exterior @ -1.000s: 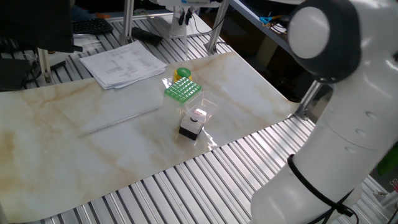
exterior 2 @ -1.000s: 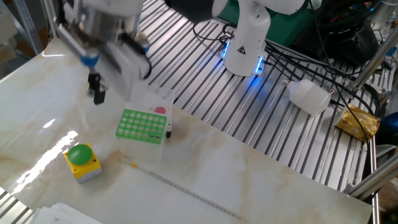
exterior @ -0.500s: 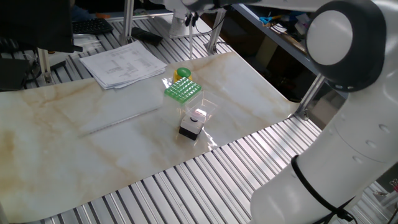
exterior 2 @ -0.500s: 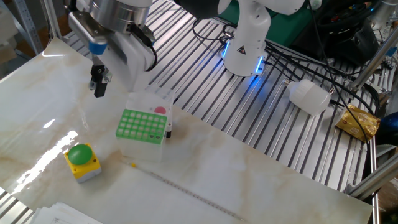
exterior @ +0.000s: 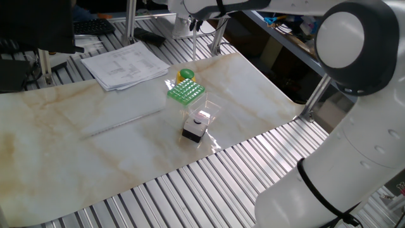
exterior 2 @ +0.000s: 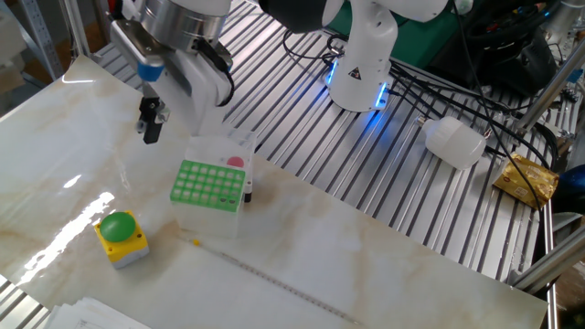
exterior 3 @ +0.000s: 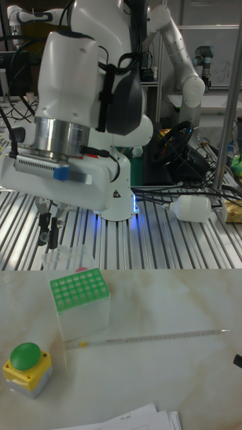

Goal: Insert a large pipette tip into the holder for large pipette tips

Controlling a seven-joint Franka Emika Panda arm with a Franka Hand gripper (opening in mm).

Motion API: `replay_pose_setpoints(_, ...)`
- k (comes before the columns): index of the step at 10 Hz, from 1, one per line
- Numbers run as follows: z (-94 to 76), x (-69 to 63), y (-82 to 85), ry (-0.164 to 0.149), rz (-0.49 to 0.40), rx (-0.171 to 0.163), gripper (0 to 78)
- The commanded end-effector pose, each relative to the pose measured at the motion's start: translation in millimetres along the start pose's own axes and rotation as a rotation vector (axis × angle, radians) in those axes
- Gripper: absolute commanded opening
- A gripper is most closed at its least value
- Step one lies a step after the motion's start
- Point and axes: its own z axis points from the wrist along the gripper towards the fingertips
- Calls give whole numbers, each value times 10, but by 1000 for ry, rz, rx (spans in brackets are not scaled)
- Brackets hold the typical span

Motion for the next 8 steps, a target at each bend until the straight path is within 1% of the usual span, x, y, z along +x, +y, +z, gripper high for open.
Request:
replay_pose_setpoints(1,29,53,18,-14,20,-6,12)
replay_pose_setpoints(3,80,80,46,-25,29,-9,12)
replay_pose_setpoints(8,194,138,74,-38,39,-18,12)
